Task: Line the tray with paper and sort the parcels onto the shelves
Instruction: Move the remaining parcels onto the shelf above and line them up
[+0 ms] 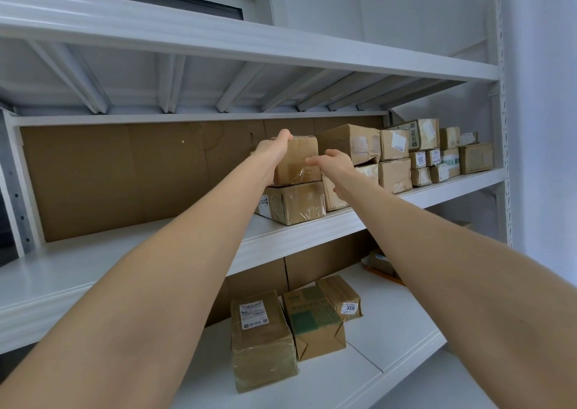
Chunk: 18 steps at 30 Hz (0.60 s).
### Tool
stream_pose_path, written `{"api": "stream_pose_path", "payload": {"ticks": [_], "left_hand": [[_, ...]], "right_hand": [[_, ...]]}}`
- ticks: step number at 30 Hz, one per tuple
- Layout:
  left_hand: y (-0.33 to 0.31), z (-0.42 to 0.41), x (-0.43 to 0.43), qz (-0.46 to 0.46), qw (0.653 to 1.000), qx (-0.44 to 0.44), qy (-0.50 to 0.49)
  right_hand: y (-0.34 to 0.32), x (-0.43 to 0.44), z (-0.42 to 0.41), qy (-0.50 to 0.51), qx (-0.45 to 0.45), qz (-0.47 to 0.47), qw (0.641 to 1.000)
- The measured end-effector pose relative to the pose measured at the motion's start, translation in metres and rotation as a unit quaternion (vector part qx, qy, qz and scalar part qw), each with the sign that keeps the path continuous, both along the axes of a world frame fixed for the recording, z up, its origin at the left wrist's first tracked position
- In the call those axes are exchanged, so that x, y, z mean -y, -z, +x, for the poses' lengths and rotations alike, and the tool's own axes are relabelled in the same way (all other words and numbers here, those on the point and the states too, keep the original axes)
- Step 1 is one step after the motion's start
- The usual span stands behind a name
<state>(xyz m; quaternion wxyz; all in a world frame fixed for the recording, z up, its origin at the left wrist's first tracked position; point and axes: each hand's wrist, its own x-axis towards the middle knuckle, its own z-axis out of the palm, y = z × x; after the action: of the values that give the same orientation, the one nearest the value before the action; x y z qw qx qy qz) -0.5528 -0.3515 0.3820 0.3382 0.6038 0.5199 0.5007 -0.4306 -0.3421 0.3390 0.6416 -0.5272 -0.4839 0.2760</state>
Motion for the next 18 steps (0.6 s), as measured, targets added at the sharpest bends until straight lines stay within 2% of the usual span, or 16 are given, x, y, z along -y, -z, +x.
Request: {"api": "stream_pose_path", "payload": {"ticks": [3,7,9,14,18], "left_hand": [[0.005,0.003,0.003,0.038,0.999,-0.022,-0.023],[0.014,0.009,0.010,0.196,0.978,-0.040,-0.064],[0.021,0.014,0.016,0.261,0.963,-0.038,-0.048],[0.049,0.037,0.033,0.313,0.949,-0.022,0.002],[0.088,0.056,0.042,0.343,0.934,-0.080,0.052]], "right_hand": [[0.005,0.007,0.004,0.000,-0.003,0.011,1.000],[0.011,0.016,0.009,0.010,-0.008,0.031,0.999],[0.017,0.020,0.014,0.028,-0.009,0.047,0.998],[0.039,0.033,0.034,0.112,-0.009,0.079,0.991],[0.070,0.042,0.052,0.166,0.012,0.062,0.984]]}}
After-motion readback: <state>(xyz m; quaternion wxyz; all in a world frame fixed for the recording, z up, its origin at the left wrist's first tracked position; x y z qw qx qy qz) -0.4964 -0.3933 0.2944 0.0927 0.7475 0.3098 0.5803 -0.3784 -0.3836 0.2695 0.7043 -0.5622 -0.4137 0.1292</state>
